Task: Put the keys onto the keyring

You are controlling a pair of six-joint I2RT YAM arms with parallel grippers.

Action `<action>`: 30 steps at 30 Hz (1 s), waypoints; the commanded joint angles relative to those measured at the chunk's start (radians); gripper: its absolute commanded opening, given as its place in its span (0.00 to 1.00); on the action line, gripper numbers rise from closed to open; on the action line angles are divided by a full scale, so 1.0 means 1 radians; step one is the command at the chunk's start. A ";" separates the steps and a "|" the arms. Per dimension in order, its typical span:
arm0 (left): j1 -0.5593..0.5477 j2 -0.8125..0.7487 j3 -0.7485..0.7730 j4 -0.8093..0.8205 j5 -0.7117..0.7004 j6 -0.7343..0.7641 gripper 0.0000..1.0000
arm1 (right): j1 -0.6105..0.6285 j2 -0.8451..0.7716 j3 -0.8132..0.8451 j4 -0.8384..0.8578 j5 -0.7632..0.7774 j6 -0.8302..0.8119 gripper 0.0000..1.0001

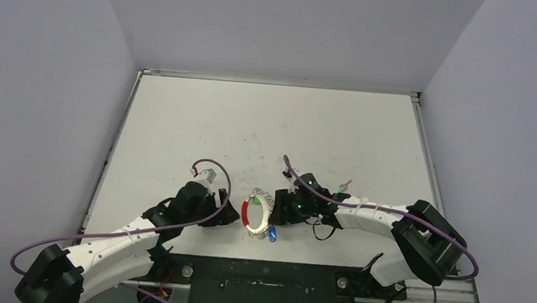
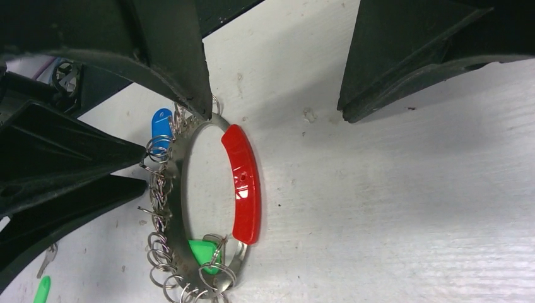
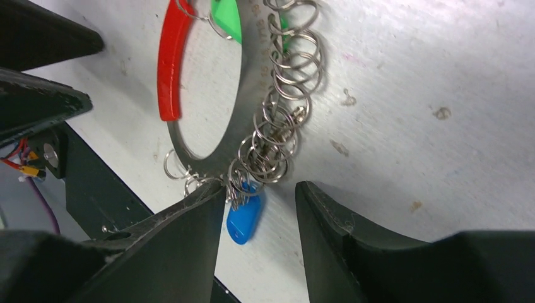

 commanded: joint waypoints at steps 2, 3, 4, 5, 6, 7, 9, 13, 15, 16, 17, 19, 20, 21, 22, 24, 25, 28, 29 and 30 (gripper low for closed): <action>0.004 0.083 0.028 0.133 0.074 0.013 0.66 | -0.019 0.077 0.022 0.103 0.015 0.000 0.45; 0.005 0.103 0.040 0.129 0.074 0.025 0.64 | -0.028 0.093 0.041 0.100 0.017 -0.004 0.45; 0.005 0.126 0.054 0.124 0.073 0.035 0.62 | -0.039 0.108 0.058 0.098 0.016 -0.009 0.45; 0.004 0.148 0.067 0.121 0.074 0.045 0.61 | -0.047 0.120 0.072 0.098 0.018 -0.017 0.44; 0.004 0.171 0.080 0.121 0.074 0.054 0.59 | -0.055 0.130 0.088 0.092 0.027 -0.025 0.44; 0.004 0.195 0.091 0.124 0.072 0.062 0.58 | -0.061 0.139 0.104 0.084 0.040 -0.035 0.44; 0.003 0.238 0.108 0.132 0.065 0.066 0.56 | -0.066 0.160 0.137 0.053 0.070 -0.061 0.44; -0.001 0.332 0.135 0.184 0.080 0.078 0.48 | -0.056 0.205 0.189 -0.021 0.104 -0.113 0.42; -0.011 0.366 0.141 0.202 0.090 0.079 0.43 | -0.047 0.214 0.185 -0.023 0.101 -0.113 0.38; -0.019 0.379 0.140 0.213 0.094 0.078 0.39 | -0.042 0.215 0.178 -0.019 0.096 -0.108 0.36; -0.028 0.390 0.138 0.224 0.096 0.078 0.35 | -0.033 0.215 0.172 -0.015 0.090 -0.105 0.34; -0.047 0.405 0.138 0.232 0.098 0.078 0.28 | -0.016 0.213 0.157 -0.015 0.081 -0.097 0.27; -0.055 0.408 0.138 0.231 0.098 0.082 0.25 | -0.008 0.209 0.147 -0.012 0.075 -0.090 0.24; -0.063 0.406 0.138 0.224 0.097 0.087 0.22 | -0.002 0.203 0.133 -0.007 0.066 -0.082 0.21; -0.067 0.400 0.138 0.217 0.096 0.091 0.19 | 0.005 0.196 0.111 0.001 0.058 -0.073 0.19; -0.072 0.380 0.133 0.207 0.091 0.100 0.16 | 0.014 0.178 0.078 0.011 0.036 -0.059 0.17; -0.073 0.365 0.131 0.193 0.084 0.105 0.16 | 0.016 0.166 0.063 0.011 0.029 -0.058 0.17; -0.073 0.309 0.133 0.104 0.035 0.119 0.18 | 0.016 0.105 0.042 -0.031 0.050 -0.074 0.18; -0.072 0.287 0.135 0.073 0.013 0.124 0.21 | 0.016 0.079 0.041 -0.049 0.068 -0.082 0.20; -0.072 0.265 0.137 0.046 -0.008 0.126 0.24 | 0.016 0.053 0.045 -0.069 0.087 -0.092 0.22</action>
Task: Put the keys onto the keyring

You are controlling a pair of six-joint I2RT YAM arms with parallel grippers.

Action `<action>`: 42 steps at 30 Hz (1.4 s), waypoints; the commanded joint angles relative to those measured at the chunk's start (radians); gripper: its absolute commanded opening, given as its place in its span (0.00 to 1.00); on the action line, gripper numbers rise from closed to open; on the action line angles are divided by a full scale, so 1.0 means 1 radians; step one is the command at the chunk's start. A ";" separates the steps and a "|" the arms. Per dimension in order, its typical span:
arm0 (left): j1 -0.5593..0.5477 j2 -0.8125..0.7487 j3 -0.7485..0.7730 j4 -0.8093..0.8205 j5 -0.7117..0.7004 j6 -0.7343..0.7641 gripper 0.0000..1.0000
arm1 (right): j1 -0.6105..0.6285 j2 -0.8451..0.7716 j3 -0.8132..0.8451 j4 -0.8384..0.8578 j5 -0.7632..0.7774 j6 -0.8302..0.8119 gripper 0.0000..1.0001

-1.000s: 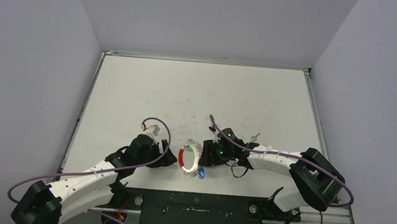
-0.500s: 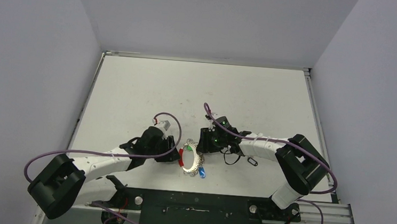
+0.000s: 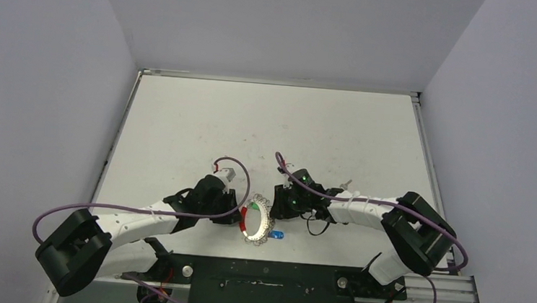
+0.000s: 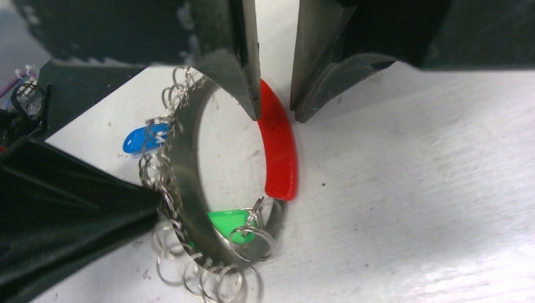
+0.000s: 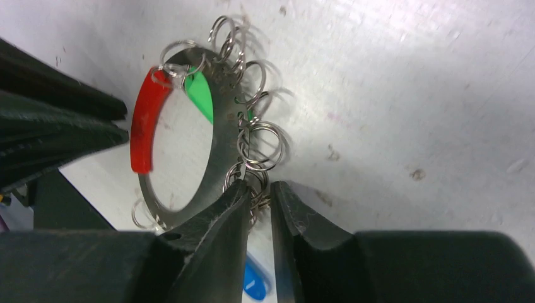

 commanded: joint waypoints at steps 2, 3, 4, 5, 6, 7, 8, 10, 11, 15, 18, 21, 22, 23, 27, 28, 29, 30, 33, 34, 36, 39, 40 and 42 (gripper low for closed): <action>-0.004 -0.129 0.017 -0.133 -0.105 0.034 0.28 | 0.017 -0.121 -0.022 -0.175 0.075 -0.049 0.27; -0.003 -0.149 0.016 -0.145 -0.108 0.035 0.31 | 0.014 -0.144 -0.014 -0.188 0.095 -0.057 0.30; -0.001 -0.167 0.015 -0.153 -0.120 0.035 0.33 | 0.009 -0.163 -0.006 -0.200 0.109 -0.063 0.33; 0.000 -0.184 0.014 -0.160 -0.133 0.033 0.34 | 0.000 -0.179 0.001 -0.207 0.119 -0.067 0.37; 0.000 -0.197 0.013 -0.166 -0.139 0.031 0.36 | -0.010 -0.192 0.007 -0.212 0.122 -0.071 0.40; 0.002 -0.209 0.012 -0.170 -0.141 0.027 0.37 | -0.024 -0.202 0.012 -0.213 0.122 -0.073 0.44; 0.004 -0.221 0.009 -0.173 -0.144 0.022 0.38 | -0.039 -0.211 0.016 -0.213 0.118 -0.073 0.47; 0.007 -0.237 0.002 -0.168 -0.148 0.008 0.41 | -0.072 -0.219 0.020 -0.201 0.096 -0.072 0.56; 0.007 -0.243 -0.003 -0.163 -0.148 0.000 0.42 | -0.088 -0.217 0.022 -0.195 0.084 -0.073 0.58; 0.014 -0.248 -0.025 -0.106 -0.118 -0.032 0.46 | -0.112 -0.169 0.047 -0.182 0.037 -0.081 0.59; 0.017 -0.229 -0.037 -0.061 -0.084 -0.053 0.47 | -0.105 -0.118 0.060 -0.162 -0.005 -0.076 0.57; 0.019 -0.195 -0.037 -0.042 -0.068 -0.064 0.47 | -0.068 -0.075 0.067 -0.143 -0.027 -0.058 0.54; 0.019 -0.181 -0.036 -0.038 -0.066 -0.069 0.47 | -0.052 -0.062 0.070 -0.141 -0.026 -0.052 0.54; 0.020 -0.165 -0.036 -0.035 -0.065 -0.075 0.47 | -0.031 -0.051 0.071 -0.137 -0.024 -0.044 0.53; 0.025 -0.079 -0.032 -0.004 -0.037 -0.090 0.42 | 0.032 -0.011 0.041 -0.064 -0.032 0.024 0.51; 0.026 -0.053 -0.031 0.026 -0.024 -0.093 0.40 | 0.039 0.000 0.031 -0.040 -0.034 0.040 0.50; 0.027 -0.030 -0.031 0.052 -0.011 -0.097 0.39 | 0.044 0.014 0.026 -0.014 -0.032 0.054 0.49; 0.028 -0.003 -0.031 0.083 0.001 -0.100 0.37 | 0.045 0.023 0.023 0.002 -0.026 0.064 0.47; 0.028 0.070 -0.023 0.136 0.031 -0.107 0.33 | 0.045 0.048 0.044 0.032 -0.008 0.071 0.42; 0.027 0.086 -0.018 0.148 0.035 -0.110 0.32 | 0.043 0.056 0.059 0.029 0.001 0.066 0.41; 0.025 0.108 -0.007 0.160 0.040 -0.112 0.30 | 0.042 0.073 0.108 0.008 0.020 0.043 0.36; 0.026 0.113 0.013 0.126 0.027 -0.113 0.29 | 0.037 0.103 0.195 -0.065 0.052 -0.009 0.34; 0.026 0.107 0.018 0.103 0.016 -0.113 0.29 | 0.036 0.107 0.219 -0.093 0.064 -0.028 0.34; 0.026 0.084 0.025 0.056 -0.010 -0.114 0.30 | 0.035 0.105 0.253 -0.146 0.095 -0.057 0.40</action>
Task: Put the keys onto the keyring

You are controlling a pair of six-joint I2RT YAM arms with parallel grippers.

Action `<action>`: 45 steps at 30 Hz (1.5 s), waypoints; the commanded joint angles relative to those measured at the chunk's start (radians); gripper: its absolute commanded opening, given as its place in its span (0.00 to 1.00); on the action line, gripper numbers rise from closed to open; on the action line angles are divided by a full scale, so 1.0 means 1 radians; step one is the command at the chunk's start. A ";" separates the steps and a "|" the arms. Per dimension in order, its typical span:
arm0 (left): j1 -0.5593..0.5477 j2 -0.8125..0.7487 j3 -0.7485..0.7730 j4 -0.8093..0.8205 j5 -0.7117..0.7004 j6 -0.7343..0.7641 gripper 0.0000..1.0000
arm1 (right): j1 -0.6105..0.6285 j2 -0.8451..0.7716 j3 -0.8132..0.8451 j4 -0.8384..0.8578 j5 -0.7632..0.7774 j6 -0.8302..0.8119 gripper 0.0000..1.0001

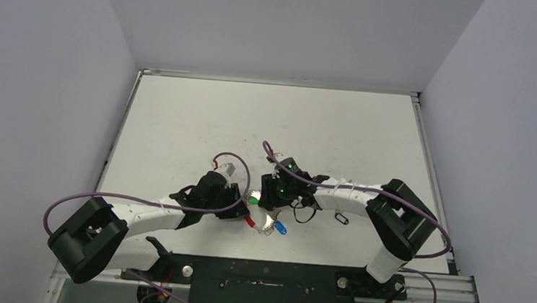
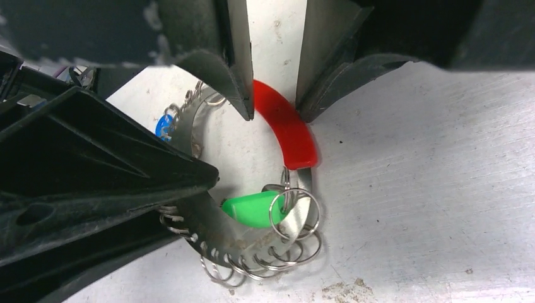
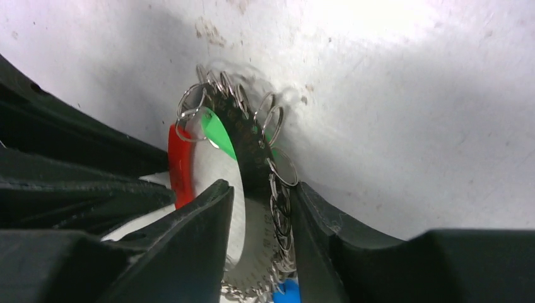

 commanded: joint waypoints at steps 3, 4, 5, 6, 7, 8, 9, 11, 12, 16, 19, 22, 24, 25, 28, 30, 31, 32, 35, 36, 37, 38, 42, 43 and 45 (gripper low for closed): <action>-0.001 -0.059 0.010 -0.124 -0.063 -0.007 0.37 | 0.008 -0.024 0.108 -0.148 0.119 -0.104 0.56; 0.001 -0.080 0.001 -0.155 -0.072 -0.011 0.38 | 0.008 -0.038 0.105 -0.169 0.140 -0.112 0.59; 0.002 -0.099 -0.009 -0.161 -0.078 -0.020 0.39 | 0.007 -0.055 0.097 -0.186 0.155 -0.117 0.62; 0.002 -0.118 -0.021 -0.162 -0.081 -0.027 0.41 | 0.005 -0.070 0.086 -0.199 0.166 -0.120 0.64; 0.004 -0.133 -0.032 -0.162 -0.085 -0.034 0.41 | 0.005 -0.087 0.069 -0.207 0.170 -0.120 0.65; 0.005 -0.147 -0.040 -0.160 -0.090 -0.041 0.42 | 0.004 -0.101 0.056 -0.213 0.172 -0.120 0.66; 0.005 -0.158 -0.047 -0.161 -0.092 -0.045 0.42 | 0.003 -0.113 0.042 -0.216 0.169 -0.118 0.66; 0.007 -0.170 -0.057 -0.161 -0.092 -0.051 0.42 | 0.005 -0.134 0.012 -0.213 0.150 -0.108 0.65; 0.009 -0.172 -0.059 -0.160 -0.091 -0.052 0.42 | 0.006 -0.140 -0.003 -0.206 0.135 -0.101 0.64; 0.012 -0.159 -0.058 -0.161 -0.089 -0.053 0.42 | 0.017 -0.142 -0.064 -0.147 0.054 -0.058 0.55; 0.013 -0.136 -0.051 -0.145 -0.080 -0.055 0.41 | 0.031 -0.125 -0.099 -0.071 -0.007 -0.011 0.48; 0.013 -0.116 -0.037 -0.142 -0.075 -0.052 0.40 | 0.045 -0.105 -0.119 0.000 -0.062 0.029 0.41; 0.012 -0.109 -0.027 -0.154 -0.073 -0.047 0.41 | 0.049 -0.109 -0.125 0.025 -0.082 0.051 0.40; 0.012 -0.109 -0.022 -0.161 -0.074 -0.043 0.41 | 0.049 -0.118 -0.128 0.057 -0.087 0.058 0.40; 0.012 -0.117 -0.016 -0.175 -0.079 -0.039 0.40 | 0.048 -0.157 -0.125 0.058 -0.088 0.058 0.44; 0.012 -0.123 -0.016 -0.177 -0.078 -0.041 0.41 | 0.048 -0.179 -0.115 0.023 -0.069 0.044 0.48; 0.013 -0.128 -0.017 -0.177 -0.078 -0.043 0.41 | 0.048 -0.189 -0.111 -0.005 -0.056 0.034 0.49; 0.012 -0.131 -0.019 -0.178 -0.077 -0.044 0.40 | 0.048 -0.200 -0.105 -0.031 -0.037 0.023 0.50; 0.014 -0.139 -0.031 -0.175 -0.084 -0.057 0.41 | 0.048 -0.224 -0.099 -0.095 0.004 -0.004 0.54; 0.014 -0.139 -0.035 -0.168 -0.085 -0.063 0.41 | 0.048 -0.228 -0.098 -0.106 0.013 -0.012 0.54; 0.014 -0.137 -0.040 -0.161 -0.087 -0.070 0.41 | 0.048 -0.228 -0.098 -0.114 0.021 -0.016 0.55; 0.015 -0.134 -0.045 -0.151 -0.088 -0.077 0.40 | 0.048 -0.229 -0.100 -0.118 0.026 -0.020 0.55; 0.016 -0.098 -0.053 -0.104 -0.092 -0.095 0.37 | 0.048 -0.236 -0.114 -0.119 0.034 -0.025 0.51; 0.019 -0.084 -0.049 -0.104 -0.092 -0.096 0.36 | 0.049 -0.245 -0.119 -0.118 0.034 -0.026 0.50; 0.025 -0.056 -0.037 -0.106 -0.095 -0.096 0.34 | 0.049 -0.265 -0.129 -0.116 0.035 -0.028 0.48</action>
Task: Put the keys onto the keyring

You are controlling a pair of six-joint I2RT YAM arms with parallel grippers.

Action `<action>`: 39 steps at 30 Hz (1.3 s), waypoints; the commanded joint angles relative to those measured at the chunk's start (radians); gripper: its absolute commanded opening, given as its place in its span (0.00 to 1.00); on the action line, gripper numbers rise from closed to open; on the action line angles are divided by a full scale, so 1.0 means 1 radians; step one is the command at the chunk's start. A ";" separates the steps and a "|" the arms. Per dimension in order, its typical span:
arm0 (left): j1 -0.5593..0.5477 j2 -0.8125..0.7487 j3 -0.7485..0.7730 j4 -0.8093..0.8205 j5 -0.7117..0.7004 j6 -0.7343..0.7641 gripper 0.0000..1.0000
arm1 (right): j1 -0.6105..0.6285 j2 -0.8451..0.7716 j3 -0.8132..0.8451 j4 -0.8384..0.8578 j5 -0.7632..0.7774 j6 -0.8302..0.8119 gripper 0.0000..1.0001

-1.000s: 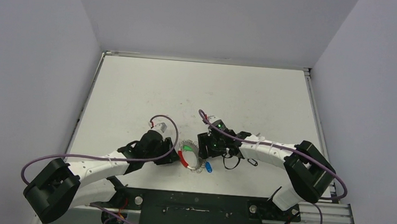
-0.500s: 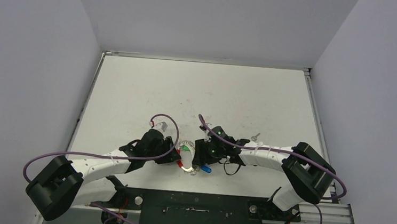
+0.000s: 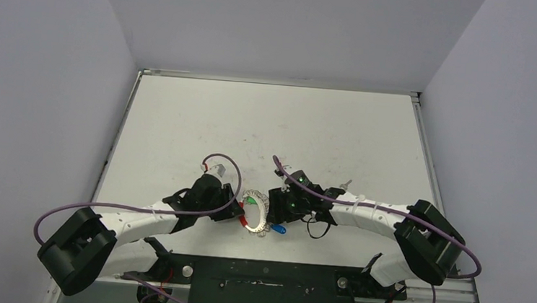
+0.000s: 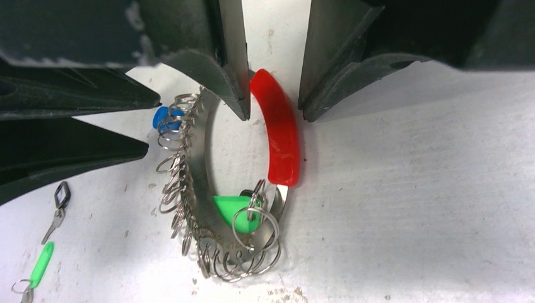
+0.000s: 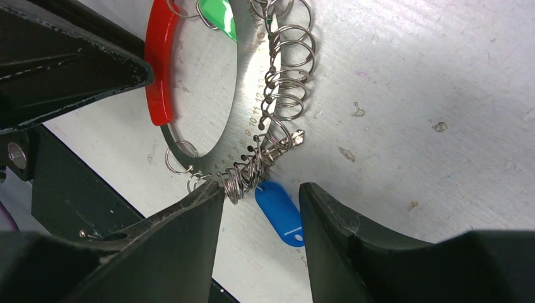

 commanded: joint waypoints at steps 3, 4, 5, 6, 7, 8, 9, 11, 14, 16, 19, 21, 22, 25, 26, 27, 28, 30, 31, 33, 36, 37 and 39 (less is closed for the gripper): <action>0.031 0.097 0.020 -0.012 -0.028 0.000 0.31 | 0.006 -0.080 -0.016 0.005 0.026 -0.028 0.45; 0.039 0.110 0.028 -0.012 -0.027 0.004 0.30 | 0.006 -0.080 -0.017 0.006 0.025 -0.028 0.44; 0.050 0.124 0.038 -0.013 -0.023 0.008 0.29 | 0.007 -0.075 -0.020 0.010 0.023 -0.027 0.43; 0.061 0.137 0.049 -0.014 -0.017 0.015 0.29 | 0.006 -0.069 -0.023 0.017 0.019 -0.026 0.42; 0.075 0.149 0.061 -0.013 -0.013 0.028 0.28 | 0.006 -0.061 -0.028 0.029 0.013 -0.022 0.42; 0.084 0.162 0.076 -0.014 -0.008 0.037 0.28 | 0.006 -0.052 -0.032 0.044 0.005 -0.015 0.42; 0.092 0.174 0.089 -0.016 -0.002 0.047 0.28 | 0.007 -0.039 -0.036 0.062 0.000 -0.007 0.42; 0.103 0.196 0.120 -0.021 0.008 0.068 0.28 | 0.008 -0.014 -0.042 0.104 -0.012 0.008 0.42; 0.114 0.219 0.168 -0.056 0.009 0.099 0.28 | 0.012 0.021 -0.050 0.161 -0.044 0.031 0.42; 0.120 0.217 0.185 -0.074 0.010 0.116 0.28 | 0.015 0.037 -0.051 0.202 -0.064 0.045 0.43; 0.122 0.181 0.187 -0.088 0.010 0.130 0.29 | 0.015 0.035 -0.055 0.220 -0.074 0.057 0.43; 0.122 0.128 0.174 -0.099 0.010 0.133 0.32 | 0.015 0.023 -0.054 0.209 -0.064 0.052 0.43; 0.122 0.104 0.164 -0.106 0.011 0.134 0.33 | 0.016 0.018 -0.055 0.203 -0.057 0.048 0.43; 0.123 0.022 0.127 -0.123 0.022 0.122 0.35 | 0.016 0.032 -0.045 0.195 -0.042 0.034 0.43; 0.124 -0.008 0.112 -0.124 0.031 0.115 0.36 | 0.016 0.048 -0.037 0.196 -0.045 0.032 0.42; 0.124 -0.035 0.099 -0.121 0.043 0.109 0.36 | 0.017 0.067 -0.029 0.205 -0.056 0.034 0.41; 0.124 -0.068 0.084 -0.117 0.051 0.101 0.36 | 0.019 0.084 -0.021 0.223 -0.067 0.039 0.40; 0.124 -0.129 0.051 -0.107 0.060 0.084 0.37 | 0.028 0.115 -0.008 0.261 -0.092 0.058 0.38; 0.124 -0.162 0.038 -0.109 0.061 0.080 0.38 | 0.035 0.126 0.001 0.277 -0.106 0.063 0.36; 0.126 -0.227 0.017 -0.114 0.060 0.074 0.37 | 0.054 0.138 0.028 0.285 -0.127 0.057 0.35; 0.131 -0.317 -0.008 -0.132 0.054 0.073 0.37 | 0.072 0.123 0.050 0.257 -0.123 0.036 0.36; 0.133 -0.343 -0.014 -0.137 0.054 0.073 0.37 | 0.073 0.109 0.049 0.243 -0.108 0.029 0.37; 0.134 -0.385 -0.026 -0.146 0.059 0.070 0.37 | 0.071 0.072 0.049 0.197 -0.066 0.008 0.43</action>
